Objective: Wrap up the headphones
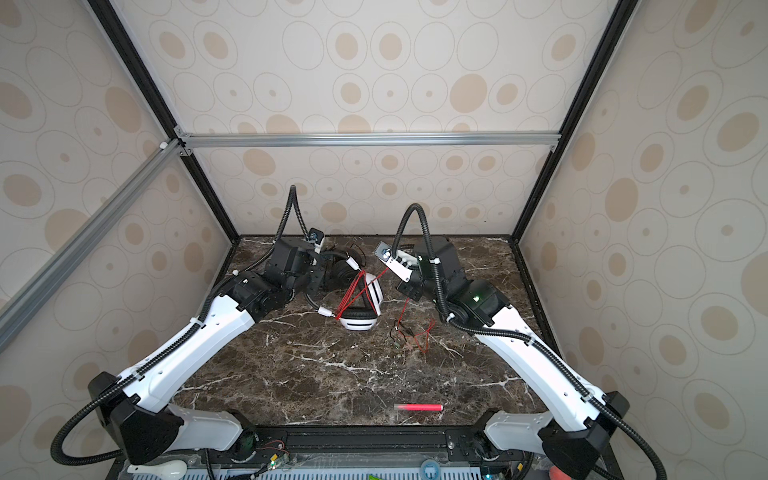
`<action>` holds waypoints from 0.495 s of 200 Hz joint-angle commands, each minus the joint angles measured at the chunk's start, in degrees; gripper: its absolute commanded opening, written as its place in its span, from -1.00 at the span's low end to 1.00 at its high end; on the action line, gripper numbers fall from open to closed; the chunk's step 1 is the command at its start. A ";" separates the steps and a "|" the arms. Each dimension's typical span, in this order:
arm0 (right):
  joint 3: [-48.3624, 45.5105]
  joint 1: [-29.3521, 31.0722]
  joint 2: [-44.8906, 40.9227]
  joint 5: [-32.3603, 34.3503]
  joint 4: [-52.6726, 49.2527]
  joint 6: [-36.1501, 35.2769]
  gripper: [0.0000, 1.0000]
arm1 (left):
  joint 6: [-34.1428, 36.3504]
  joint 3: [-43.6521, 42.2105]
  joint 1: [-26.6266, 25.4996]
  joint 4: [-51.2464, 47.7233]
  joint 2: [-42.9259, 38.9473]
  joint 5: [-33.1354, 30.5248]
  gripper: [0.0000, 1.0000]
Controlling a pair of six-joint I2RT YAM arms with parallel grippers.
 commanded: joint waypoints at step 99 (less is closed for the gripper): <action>1.27 -10.96 8.90 -13.30 10.92 15.11 -0.81 | 0.60 6.49 -0.61 -0.59 -3.95 22.95 -1.00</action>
